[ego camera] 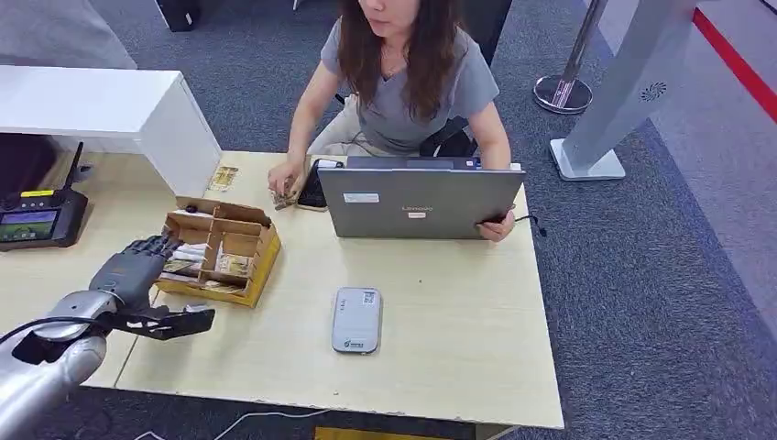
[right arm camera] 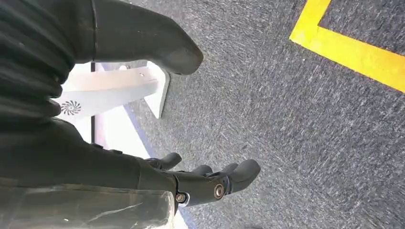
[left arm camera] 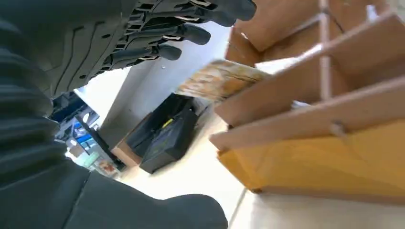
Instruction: Pass the card to the sensor for recognition and then transmit it.
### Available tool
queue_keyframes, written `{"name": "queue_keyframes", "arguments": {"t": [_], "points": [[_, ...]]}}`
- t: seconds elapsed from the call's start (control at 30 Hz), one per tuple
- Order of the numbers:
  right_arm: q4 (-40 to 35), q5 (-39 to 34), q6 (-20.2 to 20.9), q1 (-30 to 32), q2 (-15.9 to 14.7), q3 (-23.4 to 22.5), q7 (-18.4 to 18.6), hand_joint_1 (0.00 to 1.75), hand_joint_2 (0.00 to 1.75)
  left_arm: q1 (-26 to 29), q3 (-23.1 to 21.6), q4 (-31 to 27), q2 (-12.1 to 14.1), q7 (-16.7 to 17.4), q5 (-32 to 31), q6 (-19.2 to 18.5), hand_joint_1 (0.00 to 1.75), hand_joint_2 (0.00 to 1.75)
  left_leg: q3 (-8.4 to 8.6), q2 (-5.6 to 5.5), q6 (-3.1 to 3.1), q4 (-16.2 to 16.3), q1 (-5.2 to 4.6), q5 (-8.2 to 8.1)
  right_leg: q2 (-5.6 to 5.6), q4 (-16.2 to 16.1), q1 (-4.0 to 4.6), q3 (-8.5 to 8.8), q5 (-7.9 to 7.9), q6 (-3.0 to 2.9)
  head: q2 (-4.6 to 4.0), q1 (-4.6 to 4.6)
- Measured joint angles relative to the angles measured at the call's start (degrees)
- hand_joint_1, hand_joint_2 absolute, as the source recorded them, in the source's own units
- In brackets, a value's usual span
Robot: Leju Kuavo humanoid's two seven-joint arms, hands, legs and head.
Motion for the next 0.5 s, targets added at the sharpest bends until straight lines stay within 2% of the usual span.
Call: {"name": "queue_keyframes", "arguments": {"t": [0.33,0.5], "points": [[0.0,0.77,0.28,-0.17,0.0,0.0,0.15,0.0,1.75,-1.1,0.11,4.79,-3.94,-0.72,-2.78,2.21,0.0,1.75,0.0,-0.01,0.0,0.0,0.0,0.0,-0.01,0.0,0.0,0.0,0.0,0.0,0.0,0.02],[0.0,0.83,0.24,-0.16,0.0,0.0,0.13,0.0,1.75,-1.82,0.7,5.59,-4.99,-0.94,-2.73,2.23,0.0,1.75,0.0,-0.01,0.0,0.0,0.0,0.0,-0.01,0.0,0.0,0.0,0.0,0.0,0.0,0.0]]}}
